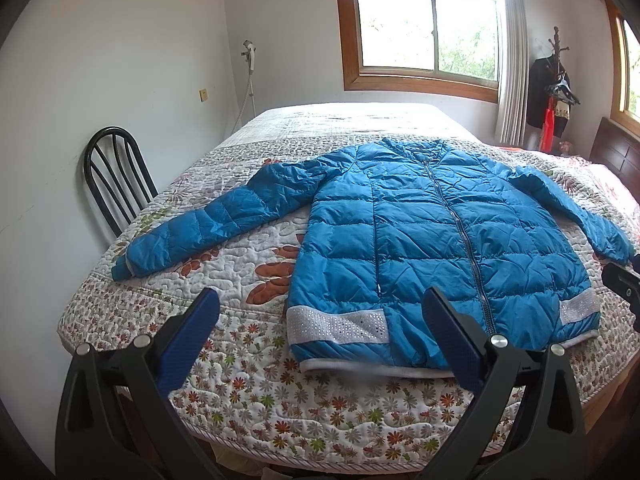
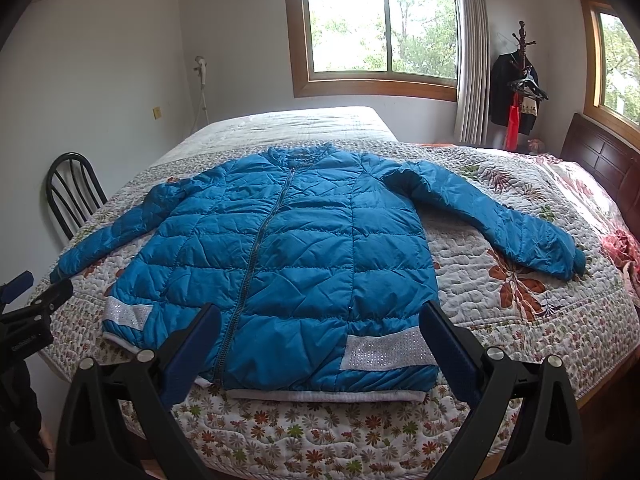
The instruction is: Fold large clothes
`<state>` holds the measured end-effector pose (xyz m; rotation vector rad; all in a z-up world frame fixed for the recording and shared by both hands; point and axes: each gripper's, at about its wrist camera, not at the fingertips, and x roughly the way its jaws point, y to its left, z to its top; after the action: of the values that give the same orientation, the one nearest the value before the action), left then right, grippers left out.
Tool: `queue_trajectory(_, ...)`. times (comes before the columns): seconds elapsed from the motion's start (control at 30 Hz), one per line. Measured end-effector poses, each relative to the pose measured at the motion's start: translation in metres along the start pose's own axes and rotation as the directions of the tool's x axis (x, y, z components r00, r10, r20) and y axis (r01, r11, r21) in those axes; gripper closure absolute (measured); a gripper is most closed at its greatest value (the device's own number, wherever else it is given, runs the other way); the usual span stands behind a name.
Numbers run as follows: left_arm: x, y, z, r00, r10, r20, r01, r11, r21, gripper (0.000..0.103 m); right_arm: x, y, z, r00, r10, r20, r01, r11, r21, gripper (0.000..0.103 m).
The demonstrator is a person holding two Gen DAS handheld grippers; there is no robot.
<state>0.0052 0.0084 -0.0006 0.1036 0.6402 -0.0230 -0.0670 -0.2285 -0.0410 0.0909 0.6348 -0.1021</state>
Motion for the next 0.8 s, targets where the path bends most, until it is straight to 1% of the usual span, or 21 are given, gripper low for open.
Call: queue_trajectory(0.8, 0.0016, 0.0016, -0.0006, 1.0, -0.001, -0.002, 0.001, 1.0, 0.002, 0.003, 0.0036, -0.0009, -0.0008, 1.0, 0.004, 0.001, -0.004, 1.0, -0.001, 0.004)
